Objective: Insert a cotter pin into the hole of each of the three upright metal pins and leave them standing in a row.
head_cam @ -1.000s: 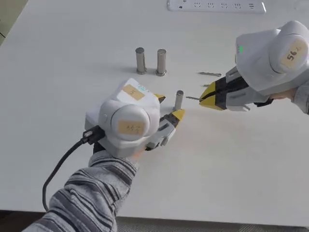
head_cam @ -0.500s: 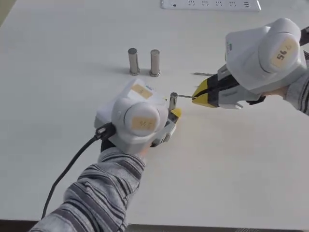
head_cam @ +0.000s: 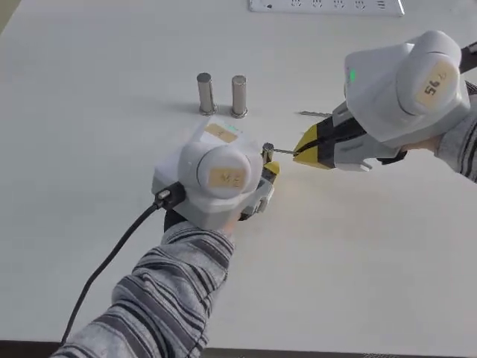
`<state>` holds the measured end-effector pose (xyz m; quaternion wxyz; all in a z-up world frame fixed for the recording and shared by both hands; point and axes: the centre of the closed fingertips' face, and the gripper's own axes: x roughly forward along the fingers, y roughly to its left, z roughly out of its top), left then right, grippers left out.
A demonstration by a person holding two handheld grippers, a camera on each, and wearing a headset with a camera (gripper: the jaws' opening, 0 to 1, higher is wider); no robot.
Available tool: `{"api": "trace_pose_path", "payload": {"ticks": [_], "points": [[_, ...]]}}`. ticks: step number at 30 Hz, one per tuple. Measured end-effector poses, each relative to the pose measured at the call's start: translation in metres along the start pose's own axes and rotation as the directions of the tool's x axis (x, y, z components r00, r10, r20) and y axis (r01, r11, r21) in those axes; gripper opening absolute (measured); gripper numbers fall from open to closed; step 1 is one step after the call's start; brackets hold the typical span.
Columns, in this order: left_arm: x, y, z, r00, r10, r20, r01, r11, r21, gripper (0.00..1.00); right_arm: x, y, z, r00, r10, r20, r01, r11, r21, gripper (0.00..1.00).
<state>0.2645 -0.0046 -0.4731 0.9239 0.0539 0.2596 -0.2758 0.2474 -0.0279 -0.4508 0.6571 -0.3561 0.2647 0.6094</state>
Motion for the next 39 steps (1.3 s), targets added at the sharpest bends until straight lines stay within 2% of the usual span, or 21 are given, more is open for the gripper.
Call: {"api": "trace_pose_path", "payload": {"ticks": [7,24,33,39], "points": [[0.001,-0.001,-0.003,1.0000,0.005,-0.004,-0.005,1.000,-0.003,0.06,0.002,0.000,0.003,1.0000,-0.002,-0.003,0.002,1.000,-0.005,0.00],[0.002,-0.003,-0.002,0.9998,0.017,0.009,-0.017,1.000,-0.009,0.05,0.005,-0.001,0.011,1.0000,-0.009,-0.003,0.009,0.999,-0.038,0.00],[0.002,-0.003,-0.003,0.9995,0.030,0.012,-0.030,0.999,-0.018,0.05,0.009,-0.002,0.015,0.9999,-0.011,0.012,0.012,0.999,-0.030,0.00],[0.002,-0.002,-0.003,0.9991,0.042,0.009,-0.041,0.999,-0.025,0.05,0.010,-0.001,0.020,0.9990,-0.020,0.040,0.020,1.000,0.000,0.02]]}}
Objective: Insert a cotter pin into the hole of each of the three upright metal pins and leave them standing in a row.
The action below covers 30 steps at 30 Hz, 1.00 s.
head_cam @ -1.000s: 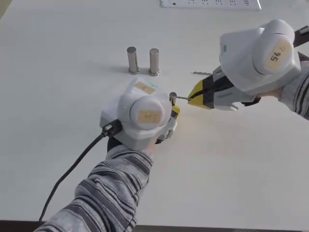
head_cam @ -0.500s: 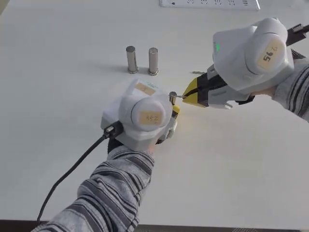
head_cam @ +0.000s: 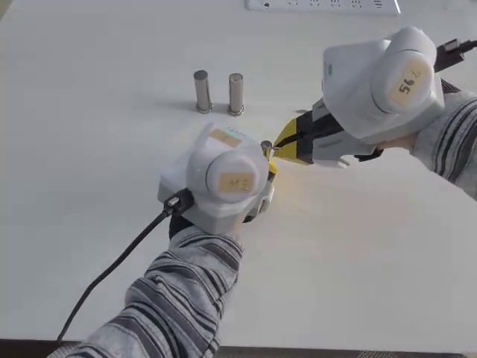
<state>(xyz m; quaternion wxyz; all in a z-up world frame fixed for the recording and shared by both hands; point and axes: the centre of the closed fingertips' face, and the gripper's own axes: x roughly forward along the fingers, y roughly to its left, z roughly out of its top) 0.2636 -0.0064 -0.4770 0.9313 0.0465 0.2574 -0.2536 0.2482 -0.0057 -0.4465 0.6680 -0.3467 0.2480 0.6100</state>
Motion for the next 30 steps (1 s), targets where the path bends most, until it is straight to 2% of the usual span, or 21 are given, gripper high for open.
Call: {"api": "trace_pose_path", "payload": {"ticks": [5,13,22,30], "points": [[0.000,0.001,0.000,1.0000,0.004,-0.001,-0.004,1.000,-0.007,0.05,-0.006,0.001,-0.002,1.0000,-0.004,0.002,0.004,1.000,0.022,0.05],[0.001,0.002,-0.001,1.0000,0.008,-0.001,-0.008,1.000,-0.013,0.05,-0.013,-0.001,-0.001,0.9994,-0.026,0.023,0.025,0.998,0.064,0.00],[0.002,0.003,-0.001,0.9998,0.017,-0.001,-0.017,1.000,-0.010,0.05,-0.009,-0.001,0.002,0.9990,-0.030,0.033,0.028,0.998,0.059,0.00],[0.002,0.003,-0.001,0.9996,0.027,-0.003,-0.027,0.999,-0.027,0.05,-0.006,-0.002,0.005,0.9990,-0.031,0.032,0.031,0.999,0.015,0.00]]}}
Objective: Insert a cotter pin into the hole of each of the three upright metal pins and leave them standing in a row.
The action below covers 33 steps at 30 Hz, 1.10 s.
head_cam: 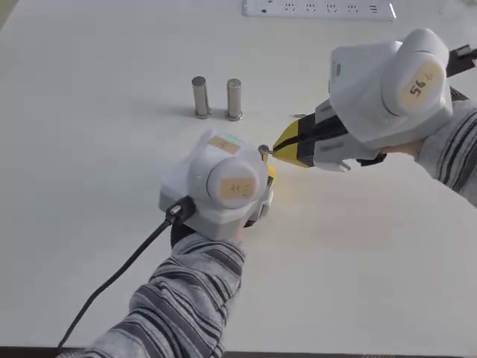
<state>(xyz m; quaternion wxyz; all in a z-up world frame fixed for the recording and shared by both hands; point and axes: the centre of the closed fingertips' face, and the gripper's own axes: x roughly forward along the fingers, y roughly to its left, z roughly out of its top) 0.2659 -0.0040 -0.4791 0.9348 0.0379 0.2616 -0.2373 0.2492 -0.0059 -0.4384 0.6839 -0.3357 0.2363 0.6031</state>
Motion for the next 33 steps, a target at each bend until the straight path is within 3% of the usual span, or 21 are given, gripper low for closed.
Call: {"api": "trace_pose_path", "payload": {"ticks": [7,12,14,17,19,21,28,33], "points": [[0.000,0.001,0.000,0.9999,0.011,0.002,-0.010,1.000,-0.006,0.05,0.001,-0.001,0.002,1.0000,-0.009,0.001,0.009,1.000,-0.011,0.00],[0.000,0.001,0.000,0.9999,0.011,0.003,-0.011,1.000,-0.010,0.05,0.001,-0.003,0.005,0.9988,-0.031,0.038,0.028,0.997,0.066,0.00],[0.000,0.001,0.000,0.9999,0.010,0.003,-0.010,1.000,-0.002,0.05,-0.001,-0.005,0.005,0.9977,-0.048,0.048,0.043,0.994,0.100,0.05],[0.000,0.002,0.000,1.0000,0.001,0.005,-0.001,1.000,0.000,0.05,-0.004,-0.009,0.007,0.9918,-0.087,0.094,0.068,0.980,0.187,0.09],[0.000,0.003,0.001,1.0000,-0.002,-0.001,0.002,0.999,0.037,0.05,-0.008,-0.012,0.009,0.9859,-0.114,0.122,0.079,0.963,0.259,0.11],[0.000,0.005,0.001,1.0000,-0.007,0.001,0.007,1.000,0.025,0.05,-0.013,-0.015,0.009,0.9786,-0.143,0.148,0.094,0.951,0.294,0.13],[-0.001,0.018,0.003,0.9999,-0.011,-0.009,0.011,1.000,0.000,0.05,-0.021,-0.020,-0.002,0.9680,-0.198,0.155,0.127,0.917,0.379,0.19],[-0.005,0.033,0.009,1.0000,0.001,0.004,-0.001,1.000,-0.005,0.05,-0.023,-0.019,-0.009,0.9619,-0.232,0.145,0.157,0.902,0.401,0.19]]}}
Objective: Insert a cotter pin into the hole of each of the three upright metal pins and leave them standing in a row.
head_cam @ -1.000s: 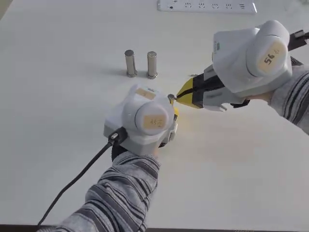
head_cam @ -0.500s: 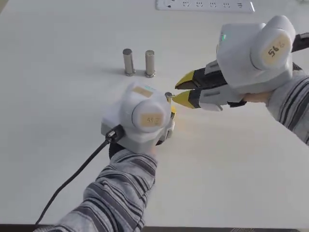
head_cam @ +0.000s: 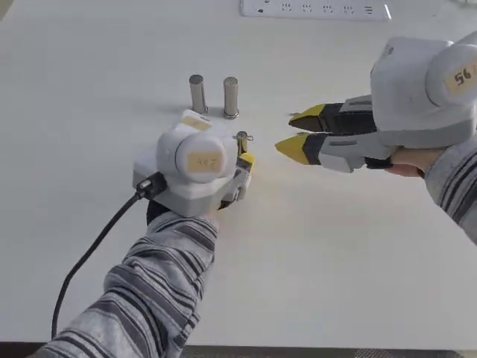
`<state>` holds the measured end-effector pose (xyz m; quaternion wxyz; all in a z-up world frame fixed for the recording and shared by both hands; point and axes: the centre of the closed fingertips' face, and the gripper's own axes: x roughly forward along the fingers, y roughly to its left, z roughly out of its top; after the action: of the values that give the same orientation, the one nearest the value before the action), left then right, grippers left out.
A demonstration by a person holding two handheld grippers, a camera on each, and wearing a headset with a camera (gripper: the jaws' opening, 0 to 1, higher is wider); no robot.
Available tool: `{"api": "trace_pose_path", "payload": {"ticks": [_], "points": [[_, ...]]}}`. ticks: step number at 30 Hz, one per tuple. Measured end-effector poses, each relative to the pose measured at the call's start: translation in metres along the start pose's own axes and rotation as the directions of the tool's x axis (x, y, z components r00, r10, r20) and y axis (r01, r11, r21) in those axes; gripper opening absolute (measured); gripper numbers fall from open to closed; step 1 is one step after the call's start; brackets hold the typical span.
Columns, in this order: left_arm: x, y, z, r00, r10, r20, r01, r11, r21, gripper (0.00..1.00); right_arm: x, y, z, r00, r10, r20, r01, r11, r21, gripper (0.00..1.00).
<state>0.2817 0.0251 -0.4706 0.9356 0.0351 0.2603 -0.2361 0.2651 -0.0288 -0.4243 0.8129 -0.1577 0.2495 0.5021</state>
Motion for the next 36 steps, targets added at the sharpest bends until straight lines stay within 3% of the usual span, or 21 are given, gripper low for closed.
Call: {"api": "trace_pose_path", "payload": {"ticks": [10,18,27,36], "points": [[-0.003,0.045,0.004,0.9977,0.067,-0.002,-0.067,0.998,-0.015,0.05,0.002,0.001,-0.006,0.9999,-0.015,-0.001,0.015,0.998,0.067,0.20],[-0.006,0.066,0.005,0.9956,0.094,-0.002,-0.094,0.996,-0.007,0.05,0.005,0.004,-0.009,0.9998,-0.016,-0.008,0.017,0.996,0.085,0.20],[-0.005,0.072,0.002,0.9970,0.076,-0.010,-0.076,0.997,0.015,0.05,0.006,0.003,-0.012,0.9998,-0.015,-0.017,0.016,0.995,0.099,0.20],[-0.004,0.076,-0.003,0.9970,0.075,-0.015,-0.075,0.997,-0.011,0.05,0.006,0.000,-0.011,0.9997,-0.021,-0.015,0.022,0.994,0.104,0.20]]}}
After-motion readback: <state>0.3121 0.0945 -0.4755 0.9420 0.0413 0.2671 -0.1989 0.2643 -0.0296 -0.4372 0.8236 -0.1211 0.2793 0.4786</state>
